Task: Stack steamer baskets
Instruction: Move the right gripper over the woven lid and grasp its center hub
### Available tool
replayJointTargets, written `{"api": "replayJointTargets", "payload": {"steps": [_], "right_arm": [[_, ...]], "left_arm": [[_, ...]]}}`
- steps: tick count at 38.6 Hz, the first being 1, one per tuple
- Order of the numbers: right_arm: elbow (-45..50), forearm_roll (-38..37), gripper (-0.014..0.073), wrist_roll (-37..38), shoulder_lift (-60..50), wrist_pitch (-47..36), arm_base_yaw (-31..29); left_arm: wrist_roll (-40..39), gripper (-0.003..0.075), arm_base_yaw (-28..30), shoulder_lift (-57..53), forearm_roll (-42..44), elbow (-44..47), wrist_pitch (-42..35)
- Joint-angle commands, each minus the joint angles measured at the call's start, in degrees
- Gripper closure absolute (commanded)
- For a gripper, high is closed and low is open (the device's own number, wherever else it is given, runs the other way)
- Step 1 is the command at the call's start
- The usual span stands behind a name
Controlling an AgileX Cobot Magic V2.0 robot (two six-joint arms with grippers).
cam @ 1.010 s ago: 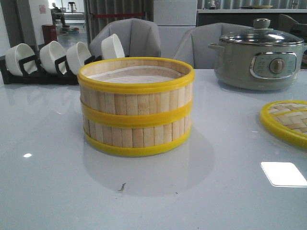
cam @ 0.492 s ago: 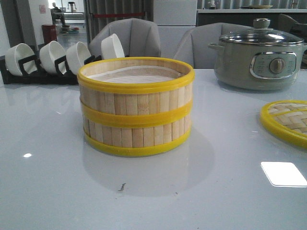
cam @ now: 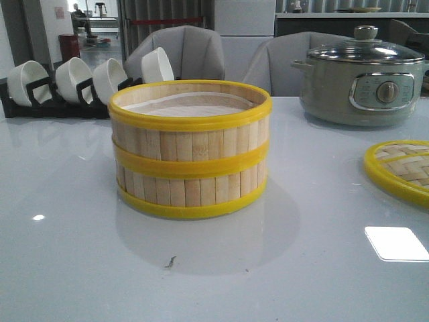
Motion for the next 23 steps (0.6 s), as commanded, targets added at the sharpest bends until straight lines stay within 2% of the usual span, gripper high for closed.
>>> {"api": "replayJointTargets", "payload": {"steps": [1,6,17,23], "right_arm": [[-1.8,0.9,0.0235,-0.7,-0.7,-3.1,-0.3],[-1.8,0.9,0.0295,-0.7,-0.7,-3.1,-0.3],[-1.8,0.9,0.0552,-0.7,-0.6,-3.2,-0.3],[-1.8,1.2,0.0543,-0.7,-0.3,-2.8,-0.3]], "left_arm": [[-0.5,0.0633,-0.1,-0.1,0.5,-1.6,-5.1],[-0.5,0.0633,-0.1,-0.1,0.5,-1.6,-5.1],[-0.5,0.0633,-0.1,-0.1,0.5,-1.6,-5.1],[-0.5,0.0633,-0.1,-0.1,0.5,-1.6,-5.1]]}}
